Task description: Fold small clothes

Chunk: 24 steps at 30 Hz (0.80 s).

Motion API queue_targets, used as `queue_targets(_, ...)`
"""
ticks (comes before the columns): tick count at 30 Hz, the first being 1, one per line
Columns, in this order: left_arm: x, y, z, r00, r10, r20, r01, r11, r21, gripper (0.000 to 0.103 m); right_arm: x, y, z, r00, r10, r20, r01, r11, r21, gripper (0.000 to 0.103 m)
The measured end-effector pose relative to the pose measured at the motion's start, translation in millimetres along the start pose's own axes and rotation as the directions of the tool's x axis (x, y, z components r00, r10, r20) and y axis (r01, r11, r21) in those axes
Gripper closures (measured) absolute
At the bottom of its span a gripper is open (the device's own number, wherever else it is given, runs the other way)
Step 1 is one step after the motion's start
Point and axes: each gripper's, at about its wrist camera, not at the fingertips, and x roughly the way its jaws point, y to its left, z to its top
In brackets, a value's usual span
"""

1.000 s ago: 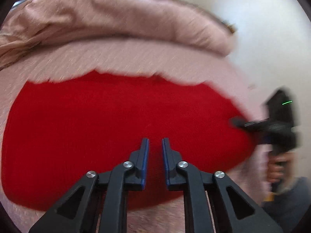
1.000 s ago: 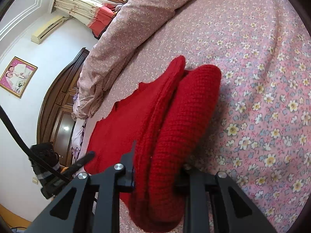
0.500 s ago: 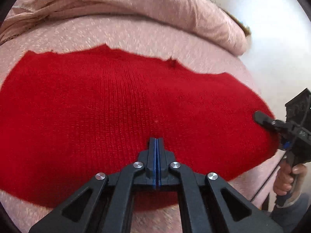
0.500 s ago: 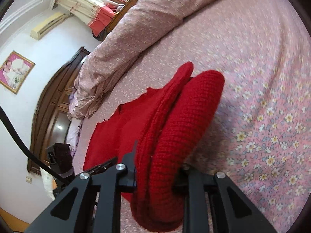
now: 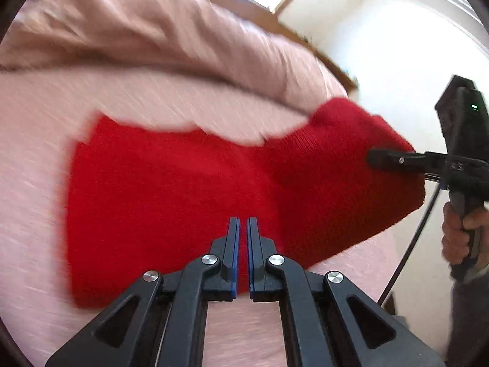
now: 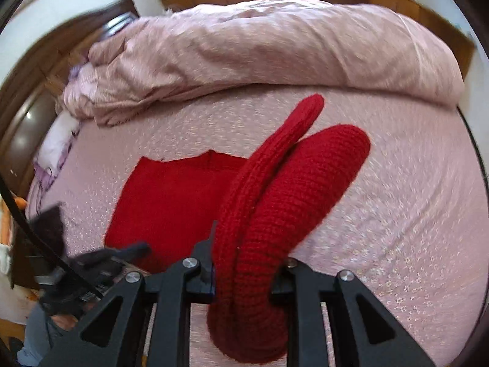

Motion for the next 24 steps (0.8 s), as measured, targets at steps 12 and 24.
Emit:
queue_targets(12, -84.8, 142.0, -20.8, 0.993, 0.065, 0.102, -0.029, 0.947, -0.319, 0.103, 140.7, 179.3, -4.5, 0.999, 0.006, -0.049, -0.003, 0.999, 0.051, 0.081)
queue_targets(24, -67.0, 129.5, -9.4, 0.998, 0.052, 0.037, -0.040, 0.962, -0.270, 0.099, 82.0, 162.3, -18.7, 0.933, 0.340, 0.114, -0.340, 0.940, -0.022, 0.055)
